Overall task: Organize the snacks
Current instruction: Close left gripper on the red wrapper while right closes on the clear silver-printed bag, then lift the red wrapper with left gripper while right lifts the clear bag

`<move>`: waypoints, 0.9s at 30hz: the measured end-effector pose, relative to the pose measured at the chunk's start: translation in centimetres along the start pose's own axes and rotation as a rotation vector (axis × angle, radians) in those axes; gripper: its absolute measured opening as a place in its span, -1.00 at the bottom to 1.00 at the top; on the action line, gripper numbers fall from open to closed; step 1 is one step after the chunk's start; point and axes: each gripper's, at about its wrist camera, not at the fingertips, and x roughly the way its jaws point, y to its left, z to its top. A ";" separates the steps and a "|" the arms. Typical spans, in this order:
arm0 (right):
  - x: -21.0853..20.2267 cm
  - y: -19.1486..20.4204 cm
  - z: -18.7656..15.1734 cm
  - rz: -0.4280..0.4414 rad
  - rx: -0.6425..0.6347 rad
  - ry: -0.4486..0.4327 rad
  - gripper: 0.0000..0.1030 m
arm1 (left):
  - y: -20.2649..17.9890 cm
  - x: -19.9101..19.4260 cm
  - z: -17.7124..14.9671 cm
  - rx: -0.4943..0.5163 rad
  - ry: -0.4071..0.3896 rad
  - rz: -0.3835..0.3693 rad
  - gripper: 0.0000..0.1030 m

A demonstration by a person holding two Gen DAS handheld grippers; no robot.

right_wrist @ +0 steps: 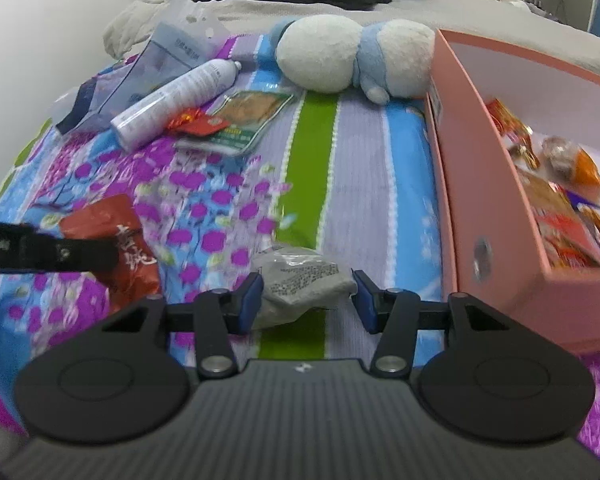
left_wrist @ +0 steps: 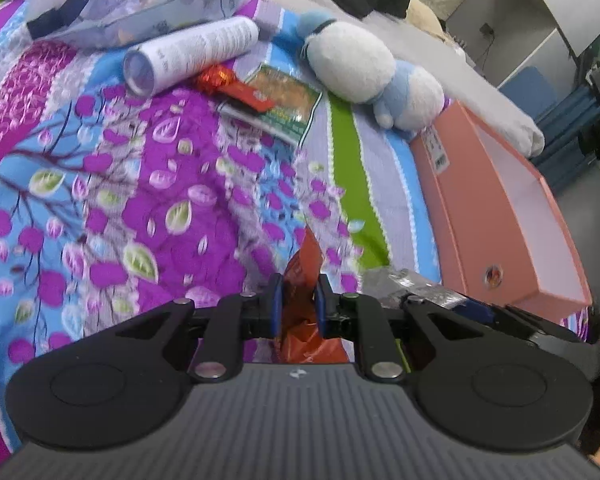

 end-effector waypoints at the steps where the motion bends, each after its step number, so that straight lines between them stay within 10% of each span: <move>1: -0.5 0.0 -0.6 -0.002 -0.003 0.001 0.01 | 0.0 0.0 -0.4 0.005 0.007 0.005 -0.63; 19: -3.5 -1.1 -5.0 0.005 0.052 0.007 0.05 | 0.2 1.9 -1.3 -0.011 0.063 0.050 -0.60; 23: -3.7 -1.5 -5.3 0.017 0.076 0.014 0.11 | 0.3 1.1 -1.6 -0.042 0.054 0.056 -0.03; 27: -3.9 -1.9 -5.5 0.041 0.103 0.000 0.56 | 0.3 -0.1 -2.2 -0.054 0.034 0.038 0.08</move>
